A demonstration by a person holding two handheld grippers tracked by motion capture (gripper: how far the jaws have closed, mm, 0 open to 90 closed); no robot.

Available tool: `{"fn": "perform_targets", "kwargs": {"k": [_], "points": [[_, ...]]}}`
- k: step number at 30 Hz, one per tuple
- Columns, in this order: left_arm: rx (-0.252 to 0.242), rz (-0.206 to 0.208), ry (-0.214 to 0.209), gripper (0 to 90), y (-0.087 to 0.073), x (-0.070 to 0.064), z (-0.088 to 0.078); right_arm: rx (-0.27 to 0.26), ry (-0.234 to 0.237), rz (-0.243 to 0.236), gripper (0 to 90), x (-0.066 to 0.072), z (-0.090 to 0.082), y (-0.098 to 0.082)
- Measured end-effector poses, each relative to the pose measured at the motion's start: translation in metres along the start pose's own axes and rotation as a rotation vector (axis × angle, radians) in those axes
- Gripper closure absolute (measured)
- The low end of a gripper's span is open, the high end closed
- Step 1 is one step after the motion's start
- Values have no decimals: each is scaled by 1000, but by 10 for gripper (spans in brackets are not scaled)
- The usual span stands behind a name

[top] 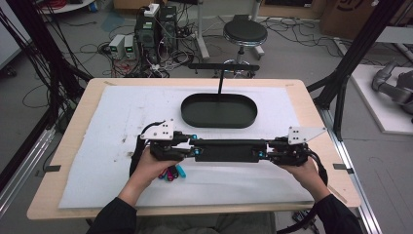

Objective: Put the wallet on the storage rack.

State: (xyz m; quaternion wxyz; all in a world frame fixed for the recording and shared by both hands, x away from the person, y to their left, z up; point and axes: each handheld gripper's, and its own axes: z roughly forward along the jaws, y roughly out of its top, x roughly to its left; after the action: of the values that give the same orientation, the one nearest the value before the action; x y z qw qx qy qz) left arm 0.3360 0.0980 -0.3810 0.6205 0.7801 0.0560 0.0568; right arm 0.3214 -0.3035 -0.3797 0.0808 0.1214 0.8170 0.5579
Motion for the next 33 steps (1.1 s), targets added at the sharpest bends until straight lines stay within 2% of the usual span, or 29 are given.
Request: {"fn": "perform_targets", "kwargs": {"k": [4, 9, 10, 11, 13, 23, 28, 33], "points": [[-6, -3, 18, 651, 0, 0, 0, -11, 0, -8, 767, 3, 0, 1], [-1, -5, 55, 534, 0, 1, -1, -11, -8, -13, 770, 3, 0, 1], [-2, -7, 70, 534, 1, 1, -1, -11, -8, -13, 770, 3, 0, 1], [-9, -15, 95, 472, 1, 1, -3, -15, -17, -11, 771, 2, -1, 1], [-9, -11, 106, 462, 2, 1, -4, -18, -20, -10, 771, 2, -1, 1], [-8, 10, 216, 367, 4, -12, -32, -56, -109, 30, 771, -10, -5, 2], [-3, 15, 256, 336, -1, -23, -47, -76, -168, 55, 771, -24, -2, 7], [-6, 3, 293, 320, -9, -36, -60, -80, -198, 68, 771, -35, 3, 12]]}}
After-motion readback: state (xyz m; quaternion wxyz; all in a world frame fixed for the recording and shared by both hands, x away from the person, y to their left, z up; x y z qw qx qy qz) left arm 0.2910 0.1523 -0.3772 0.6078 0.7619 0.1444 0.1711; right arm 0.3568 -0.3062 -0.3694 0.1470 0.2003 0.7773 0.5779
